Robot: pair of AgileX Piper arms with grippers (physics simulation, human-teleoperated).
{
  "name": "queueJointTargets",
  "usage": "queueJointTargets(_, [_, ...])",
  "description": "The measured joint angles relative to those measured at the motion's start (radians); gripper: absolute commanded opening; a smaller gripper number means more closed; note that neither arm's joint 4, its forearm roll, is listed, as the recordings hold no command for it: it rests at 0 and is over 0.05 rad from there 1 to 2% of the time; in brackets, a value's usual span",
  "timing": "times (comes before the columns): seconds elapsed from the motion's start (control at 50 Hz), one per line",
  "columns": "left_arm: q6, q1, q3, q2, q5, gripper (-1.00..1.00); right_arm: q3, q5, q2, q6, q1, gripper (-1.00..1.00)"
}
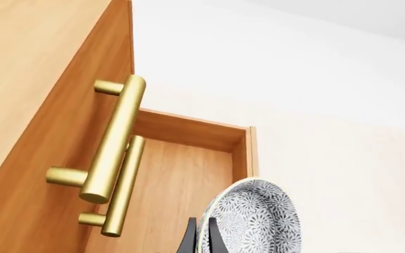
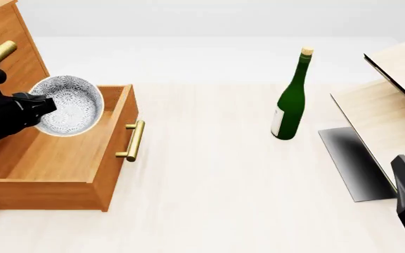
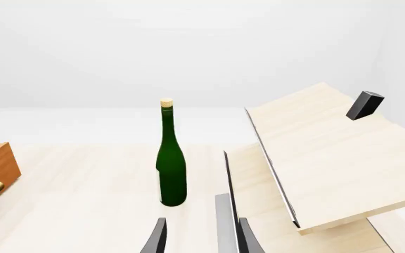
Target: Put the bowl in the bottom drawer of the cabinet and close it.
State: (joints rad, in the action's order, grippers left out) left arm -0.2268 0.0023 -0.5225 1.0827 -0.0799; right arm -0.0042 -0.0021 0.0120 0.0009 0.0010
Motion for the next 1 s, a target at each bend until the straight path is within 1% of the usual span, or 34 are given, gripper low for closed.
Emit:
queueJointTargets(0.52, [-0.004,0.04,0.058,-0.057,0.015,-1.0,0.0,0.0,0.0,0.0,0.0,1.0])
queueJointTargets(0.78, [0.003,0.06,0.076,-0.05,0.003,-1.0,0.0,0.0,0.0,0.0,0.0,1.0])
queueJointTargets(1.0, [0.024,0.075,0.08,-0.031,-0.011,-1.0,0.0,0.0,0.0,0.0,0.0,1.0])
